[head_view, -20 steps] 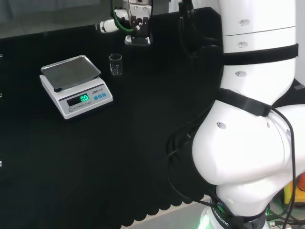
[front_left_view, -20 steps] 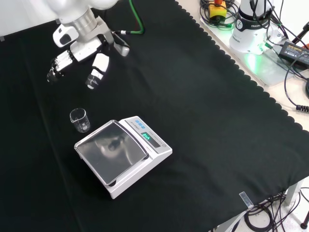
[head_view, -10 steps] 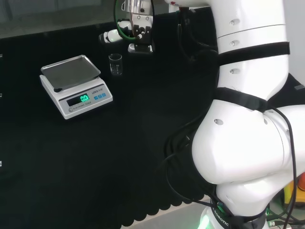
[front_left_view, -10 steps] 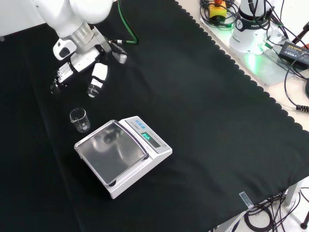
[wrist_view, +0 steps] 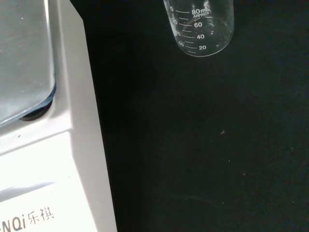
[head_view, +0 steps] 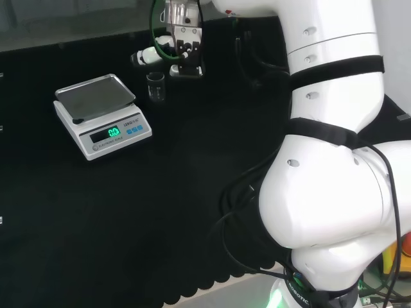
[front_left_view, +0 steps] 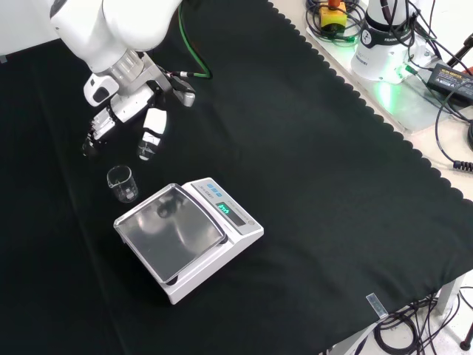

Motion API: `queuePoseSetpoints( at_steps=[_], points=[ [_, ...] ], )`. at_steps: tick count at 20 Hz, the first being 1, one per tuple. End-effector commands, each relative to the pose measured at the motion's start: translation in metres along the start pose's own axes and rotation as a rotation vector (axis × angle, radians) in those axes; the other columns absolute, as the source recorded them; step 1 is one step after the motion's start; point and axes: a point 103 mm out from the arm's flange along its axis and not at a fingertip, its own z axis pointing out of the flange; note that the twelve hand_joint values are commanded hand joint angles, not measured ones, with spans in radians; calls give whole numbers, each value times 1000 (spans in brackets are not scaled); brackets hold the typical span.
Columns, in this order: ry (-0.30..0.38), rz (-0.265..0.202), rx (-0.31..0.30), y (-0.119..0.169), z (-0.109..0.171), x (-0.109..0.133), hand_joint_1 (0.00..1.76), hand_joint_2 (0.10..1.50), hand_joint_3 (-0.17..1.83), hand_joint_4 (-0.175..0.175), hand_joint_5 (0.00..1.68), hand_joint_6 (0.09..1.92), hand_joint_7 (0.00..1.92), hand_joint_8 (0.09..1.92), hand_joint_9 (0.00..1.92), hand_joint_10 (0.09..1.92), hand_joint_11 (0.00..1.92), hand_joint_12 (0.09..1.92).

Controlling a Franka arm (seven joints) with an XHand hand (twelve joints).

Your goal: Pick up the beaker.

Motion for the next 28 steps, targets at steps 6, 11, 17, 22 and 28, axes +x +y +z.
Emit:
queuePoseSetpoints(
  at_steps=[6,11,17,22,28],
  points=[
    [11,12,66,35,20,-12,114,957,164,-25,83,87,33,87,0,399,0,1378],
    [14,8,84,45,28,-14,114,958,163,-26,83,87,33,87,0,398,0,1379],
    [-2,8,109,47,40,-15,113,958,163,-26,83,87,33,87,0,397,0,1380],
    [-3,24,115,46,46,-17,113,959,162,-26,84,87,33,87,0,397,0,1380],
    [19,33,108,43,47,-27,111,960,161,-27,84,87,34,87,0,396,0,1381]
  ],
)
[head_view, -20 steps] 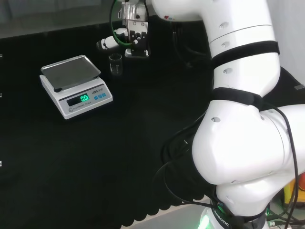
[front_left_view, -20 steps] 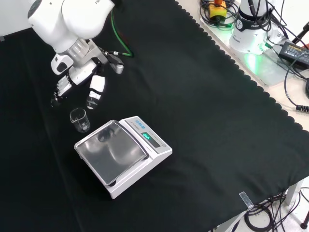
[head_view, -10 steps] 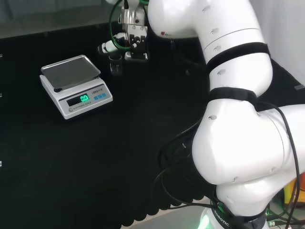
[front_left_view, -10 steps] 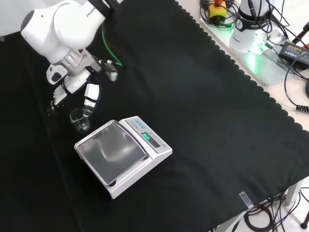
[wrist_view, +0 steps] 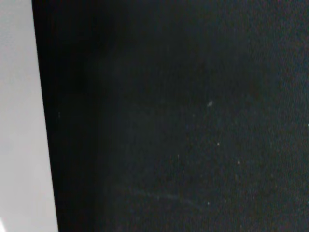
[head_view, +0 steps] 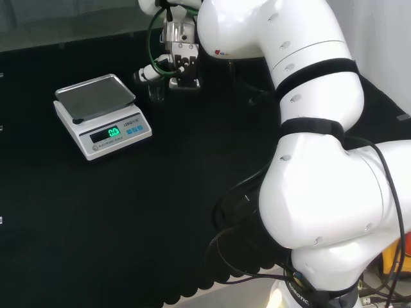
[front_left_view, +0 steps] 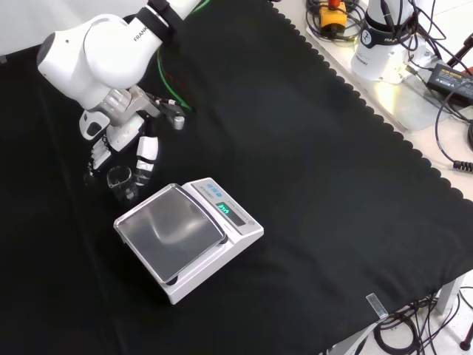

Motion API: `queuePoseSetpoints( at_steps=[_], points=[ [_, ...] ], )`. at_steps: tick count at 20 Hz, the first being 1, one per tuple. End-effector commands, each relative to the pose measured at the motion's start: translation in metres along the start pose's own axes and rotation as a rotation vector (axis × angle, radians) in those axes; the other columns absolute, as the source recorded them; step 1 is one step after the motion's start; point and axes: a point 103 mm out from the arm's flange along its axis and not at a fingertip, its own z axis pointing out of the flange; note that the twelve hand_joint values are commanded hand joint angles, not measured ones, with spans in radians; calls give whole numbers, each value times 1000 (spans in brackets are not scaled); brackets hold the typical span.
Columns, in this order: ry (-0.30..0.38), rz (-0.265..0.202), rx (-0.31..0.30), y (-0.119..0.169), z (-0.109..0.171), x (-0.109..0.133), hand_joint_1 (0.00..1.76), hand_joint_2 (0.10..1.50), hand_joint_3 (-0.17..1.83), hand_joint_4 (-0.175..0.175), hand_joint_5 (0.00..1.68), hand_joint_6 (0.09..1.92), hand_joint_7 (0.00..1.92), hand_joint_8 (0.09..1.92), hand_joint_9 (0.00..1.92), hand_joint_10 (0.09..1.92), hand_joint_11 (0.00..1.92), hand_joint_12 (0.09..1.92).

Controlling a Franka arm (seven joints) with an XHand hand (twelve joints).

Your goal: Pick up the beaker.

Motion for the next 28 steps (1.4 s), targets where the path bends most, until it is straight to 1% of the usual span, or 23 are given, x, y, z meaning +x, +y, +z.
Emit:
queuePoseSetpoints(
  at_steps=[1,3,4,6,7,9,11,12,14,17,19,21,23,24,26,27,28],
  points=[
    [10,5,-13,-2,0,-10,111,960,161,-27,84,87,37,87,0,396,0,1381],
    [1,11,-31,-2,1,-8,111,961,160,-28,87,87,49,87,0,405,0,1384],
    [-6,6,-39,-2,2,-5,111,961,159,-29,92,87,57,87,0,426,0,1390],
    [-16,-6,-55,0,4,0,121,964,152,-35,116,87,82,99,0,544,0,1420],
    [-14,-13,-65,1,5,0,132,967,148,-40,139,87,93,154,0,631,0,1444],
    [-10,-22,-87,3,8,-1,154,973,136,-48,181,87,57,405,3,797,0,1507],
    [-13,-34,-108,6,10,0,178,976,129,-55,214,87,16,635,36,865,22,1530],
    [-13,-39,-121,7,11,0,194,976,126,-58,230,87,9,712,60,881,37,1532],
    [-15,-42,-145,9,13,-1,225,977,123,-65,261,87,30,797,114,903,66,1535],
    [-15,-43,-197,11,15,-3,272,980,122,-74,308,87,87,855,195,915,113,1523],
    [-14,-43,-246,12,16,-4,323,982,120,-85,369,87,193,893,325,908,190,1495],
    [-19,-48,-309,11,16,-6,384,981,119,-97,448,87,330,915,503,878,307,1454],
    [-23,-56,-384,9,15,-6,455,976,119,-112,535,162,498,919,692,832,435,1405],
    [-26,-56,-417,8,14,-6,498,971,119,-119,568,270,603,917,799,805,507,1379],
    [-53,-48,-500,5,13,-5,606,952,126,-132,659,589,830,930,1022,786,679,1313],
    [-66,-50,-536,4,12,-4,671,941,135,-146,734,699,939,941,1140,781,793,1264],
    [-79,-55,-569,2,12,-4,747,931,146,-159,822,758,1044,954,1261,771,938,1185]
  ],
)
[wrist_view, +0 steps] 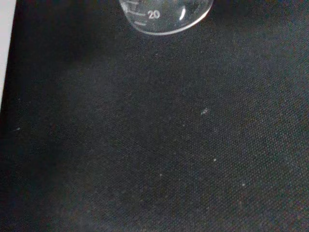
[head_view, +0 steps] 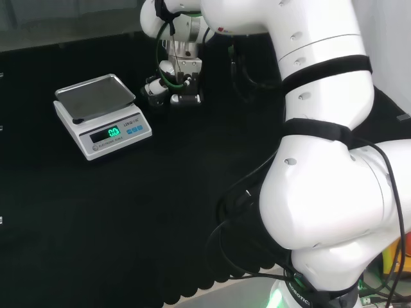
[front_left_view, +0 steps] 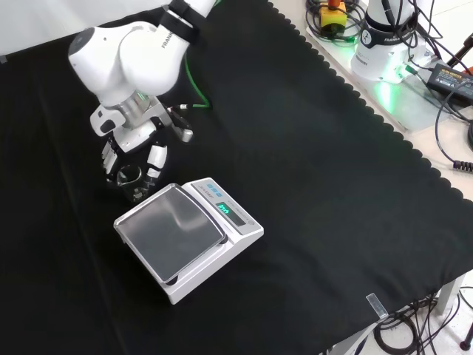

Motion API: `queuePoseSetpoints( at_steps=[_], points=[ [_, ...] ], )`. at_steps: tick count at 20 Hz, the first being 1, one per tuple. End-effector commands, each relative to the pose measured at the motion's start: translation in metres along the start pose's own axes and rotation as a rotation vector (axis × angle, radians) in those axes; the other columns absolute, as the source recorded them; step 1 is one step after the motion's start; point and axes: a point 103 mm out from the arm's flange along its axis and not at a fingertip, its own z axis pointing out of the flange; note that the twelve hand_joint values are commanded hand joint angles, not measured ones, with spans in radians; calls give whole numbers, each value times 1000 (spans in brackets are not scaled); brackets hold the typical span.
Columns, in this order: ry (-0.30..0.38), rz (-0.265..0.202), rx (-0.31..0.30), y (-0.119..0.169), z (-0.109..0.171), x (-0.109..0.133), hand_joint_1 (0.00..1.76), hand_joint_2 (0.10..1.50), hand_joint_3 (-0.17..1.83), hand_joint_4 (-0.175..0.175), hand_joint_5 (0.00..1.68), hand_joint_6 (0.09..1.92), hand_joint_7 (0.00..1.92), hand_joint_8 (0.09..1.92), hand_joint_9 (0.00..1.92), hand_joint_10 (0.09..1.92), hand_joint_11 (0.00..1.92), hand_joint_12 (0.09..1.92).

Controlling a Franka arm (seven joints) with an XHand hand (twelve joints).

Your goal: Pick up the beaker.

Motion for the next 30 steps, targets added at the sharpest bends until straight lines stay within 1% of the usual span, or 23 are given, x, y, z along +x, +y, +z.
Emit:
queuePoseSetpoints(
  at_steps=[1,2,3,4,5,6,7,9,11,13,15,16,17,20,21,24,26,27,29,30],
  points=[
    [-78,-31,-328,-6,-19,7,819,920,158,-167,901,772,1138,946,1366,748,1072,1099],
    [-96,-42,-356,-8,-21,8,937,922,176,-96,1009,759,1246,906,1473,715,1210,1012],
    [-108,-50,-382,-11,-24,8,1032,910,200,-58,1109,704,1349,844,1566,662,1337,931],
    [-118,-60,-395,-14,-29,9,1100,884,238,-67,1189,633,1428,779,1642,599,1440,860],
    [-125,-70,-408,-17,-36,11,1149,846,295,-107,1250,567,1488,721,1700,537,1521,803],
    [-133,-80,-417,-20,-45,14,1177,806,356,-139,1290,523,1529,676,1742,484,1577,760],
    [-140,-91,-423,-24,-54,18,1193,771,414,-157,1316,498,1557,644,1771,443,1614,730],
    [-159,-107,-437,-32,-79,26,1207,725,490,-172,1342,477,1596,608,1804,401,1649,701],
    [-174,-114,-447,-43,-109,36,1212,690,551,-175,1354,476,1630,577,1825,381,1653,682],
    [-171,-115,-456,-53,-133,42,1213,678,572,-175,1357,478,1643,566,1833,376,1649,673],
    [-164,-108,-450,-65,-156,48,1214,668,590,-175,1359,482,1647,562,1836,375,1641,666],
    [-153,-109,-434,-72,-167,51,1214,662,600,-175,1360,484,1648,561,1836,375,1638,663],
    [-139,-113,-403,-79,-178,55,1215,658,607,-175,1361,486,1649,560,1837,375,1633,660],
    [-105,-147,-278,-98,-205,74,1215,651,618,-175,1362,489,1650,560,1837,376,1613,652],
    [-97,-144,-259,-106,-213,76,1215,644,631,-175,1363,493,1650,560,1836,378,1603,657],
    [-77,-186,-208,-131,-227,93,1215,633,652,-175,1363,502,1650,560,1835,382,1581,663],
    [-73,-216,-206,-147,-229,103,1214,629,663,-175,1359,514,1649,562,1833,387,1570,673],
    [-71,-224,-205,-153,-227,108,1214,626,669,-175,1356,522,1648,563,1832,390,1564,680],
    [-82,-221,-201,-163,-224,113,1213,624,675,-175,1353,531,1648,565,1831,393,1555,687],
    [-93,-203,-195,-167,-223,113,1213,623,677,-175,1352,533,1647,565,1830,394,1553,688]
  ],
)
